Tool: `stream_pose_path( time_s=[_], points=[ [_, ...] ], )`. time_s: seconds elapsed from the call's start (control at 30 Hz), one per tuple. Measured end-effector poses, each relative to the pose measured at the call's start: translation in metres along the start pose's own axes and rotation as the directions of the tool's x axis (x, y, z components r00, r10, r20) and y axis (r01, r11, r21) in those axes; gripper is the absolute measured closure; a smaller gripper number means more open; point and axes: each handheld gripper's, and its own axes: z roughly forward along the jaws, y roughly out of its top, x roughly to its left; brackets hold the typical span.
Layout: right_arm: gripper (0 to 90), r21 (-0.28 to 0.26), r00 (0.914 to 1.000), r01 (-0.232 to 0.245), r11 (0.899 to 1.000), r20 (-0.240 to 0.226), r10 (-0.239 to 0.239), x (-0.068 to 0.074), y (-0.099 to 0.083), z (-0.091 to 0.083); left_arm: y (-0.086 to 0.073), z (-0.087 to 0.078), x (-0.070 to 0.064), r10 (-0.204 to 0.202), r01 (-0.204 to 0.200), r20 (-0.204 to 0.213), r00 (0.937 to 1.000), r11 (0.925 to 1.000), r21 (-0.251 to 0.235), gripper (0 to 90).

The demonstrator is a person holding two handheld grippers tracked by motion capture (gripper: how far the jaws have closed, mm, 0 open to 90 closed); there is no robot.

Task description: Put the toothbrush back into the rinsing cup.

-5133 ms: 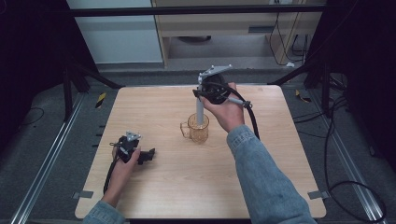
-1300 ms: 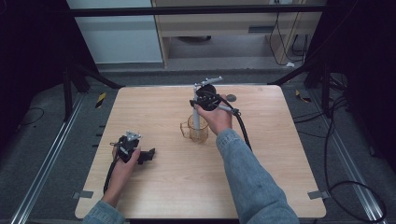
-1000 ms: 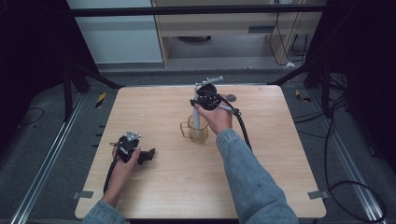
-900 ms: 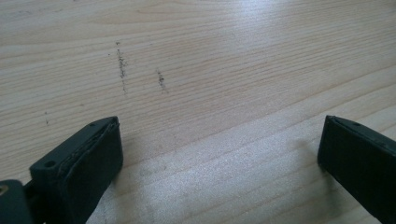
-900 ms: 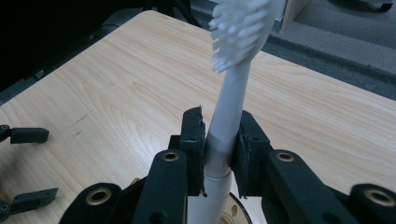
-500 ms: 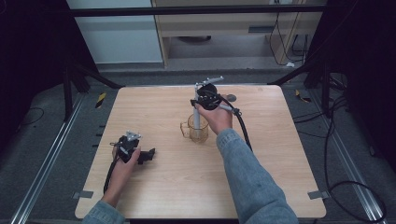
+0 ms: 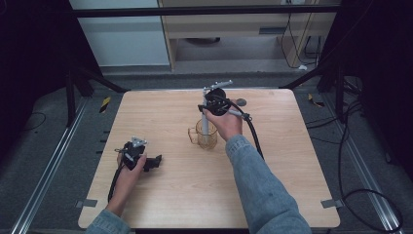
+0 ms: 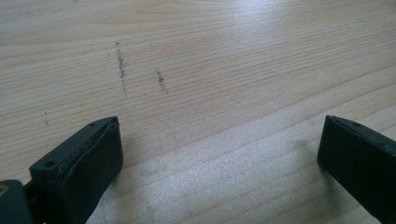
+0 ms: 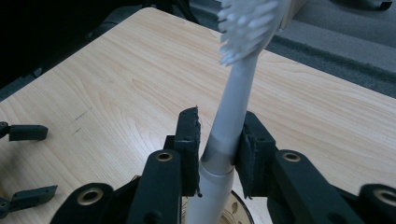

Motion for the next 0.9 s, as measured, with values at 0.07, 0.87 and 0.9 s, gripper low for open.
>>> stream_pose_path(
  time_s=[0.07,0.87,0.9],
  points=[
    [70.2,0.0,1.0,0.001,1.0,0.0,-0.001,0.0005,-0.0002,-0.0003,0.0,0.0,0.0,0.001,-0.001,0.0,1.0,1.0,0.0,0.0],
    [59.5,-0.003,0.9994,0.016,1.0,0.031,-0.016,0.0025,-0.0012,-0.0071,0.0,0.0,0.0001,0.001,-0.001,0.001,1.0,1.0,0.0,0.0],
    [59.3,-0.001,0.9992,0.018,1.0,0.034,-0.018,0.0021,-0.0014,-0.0075,0.0,0.0,0.0001,0.001,-0.001,0.001,1.0,1.0,0.0,0.0]
  ],
)
